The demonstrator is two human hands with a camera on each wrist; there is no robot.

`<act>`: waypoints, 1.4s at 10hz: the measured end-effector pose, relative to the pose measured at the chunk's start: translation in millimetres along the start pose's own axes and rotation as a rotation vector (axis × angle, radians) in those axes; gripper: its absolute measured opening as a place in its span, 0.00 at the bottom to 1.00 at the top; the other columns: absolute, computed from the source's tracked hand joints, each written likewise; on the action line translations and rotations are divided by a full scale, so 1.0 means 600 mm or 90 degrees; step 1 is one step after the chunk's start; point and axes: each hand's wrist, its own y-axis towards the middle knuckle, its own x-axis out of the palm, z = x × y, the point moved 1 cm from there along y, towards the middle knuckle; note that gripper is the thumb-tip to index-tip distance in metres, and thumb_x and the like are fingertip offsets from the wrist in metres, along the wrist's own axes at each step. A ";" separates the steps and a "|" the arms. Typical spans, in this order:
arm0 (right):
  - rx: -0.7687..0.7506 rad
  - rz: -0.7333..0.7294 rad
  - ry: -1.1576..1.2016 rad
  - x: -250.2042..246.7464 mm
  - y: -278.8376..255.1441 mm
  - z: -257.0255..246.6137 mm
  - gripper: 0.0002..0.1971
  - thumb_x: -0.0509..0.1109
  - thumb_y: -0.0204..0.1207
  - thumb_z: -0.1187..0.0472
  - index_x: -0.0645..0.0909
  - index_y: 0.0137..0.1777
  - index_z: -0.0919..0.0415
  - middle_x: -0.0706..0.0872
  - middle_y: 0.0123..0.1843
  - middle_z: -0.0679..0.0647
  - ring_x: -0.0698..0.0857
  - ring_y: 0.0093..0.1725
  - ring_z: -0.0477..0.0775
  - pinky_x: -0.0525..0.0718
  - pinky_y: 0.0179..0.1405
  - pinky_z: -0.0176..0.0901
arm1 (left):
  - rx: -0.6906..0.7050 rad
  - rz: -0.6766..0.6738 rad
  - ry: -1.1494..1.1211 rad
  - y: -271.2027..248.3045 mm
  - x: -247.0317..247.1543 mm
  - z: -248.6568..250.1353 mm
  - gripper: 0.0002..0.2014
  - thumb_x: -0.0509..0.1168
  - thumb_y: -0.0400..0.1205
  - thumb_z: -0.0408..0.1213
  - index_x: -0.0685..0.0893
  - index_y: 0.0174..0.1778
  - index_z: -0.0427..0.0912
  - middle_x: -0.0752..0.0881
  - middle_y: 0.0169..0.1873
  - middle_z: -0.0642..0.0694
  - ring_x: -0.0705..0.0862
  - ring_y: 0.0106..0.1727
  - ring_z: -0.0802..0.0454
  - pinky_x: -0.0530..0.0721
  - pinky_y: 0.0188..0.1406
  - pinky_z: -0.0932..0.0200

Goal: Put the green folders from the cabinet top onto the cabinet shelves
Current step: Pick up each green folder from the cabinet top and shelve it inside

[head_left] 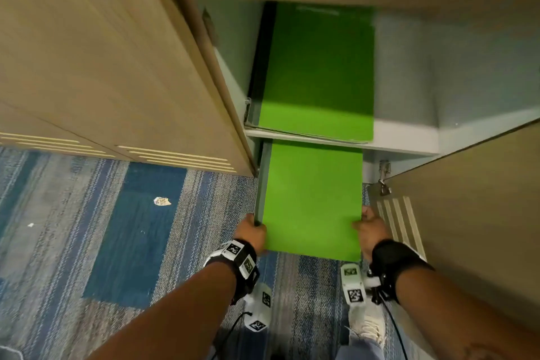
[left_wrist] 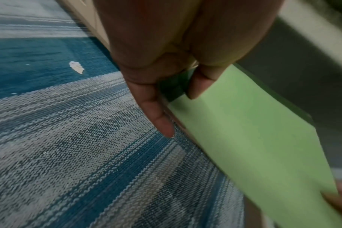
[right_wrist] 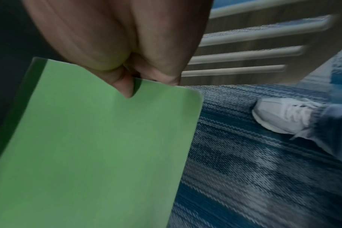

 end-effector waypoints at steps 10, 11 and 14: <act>-0.160 0.157 -0.275 0.146 0.374 -0.061 0.27 0.62 0.69 0.73 0.77 0.70 0.64 0.80 0.64 0.71 0.82 0.59 0.72 0.83 0.62 0.55 | 0.046 -0.003 -0.176 0.292 0.021 -0.019 0.42 0.72 0.75 0.30 0.58 0.83 0.47 0.79 0.58 0.51 0.82 0.62 0.44 0.76 0.72 0.40; -0.115 0.154 -0.347 0.144 0.370 -0.060 0.28 0.63 0.72 0.68 0.75 0.74 0.58 0.76 0.68 0.67 0.78 0.65 0.72 0.80 0.66 0.53 | 0.055 -0.014 -0.153 0.295 0.020 -0.025 0.44 0.73 0.75 0.31 0.56 0.84 0.48 0.78 0.60 0.51 0.79 0.67 0.43 0.73 0.74 0.40; -0.154 0.076 -0.369 0.139 0.284 -0.072 0.34 0.70 0.73 0.62 0.64 0.79 0.65 0.65 0.73 0.65 0.77 0.67 0.69 0.73 0.74 0.47 | 0.087 0.001 -0.076 0.226 0.014 0.010 0.40 0.71 0.79 0.34 0.56 0.84 0.47 0.77 0.66 0.49 0.77 0.69 0.44 0.71 0.75 0.43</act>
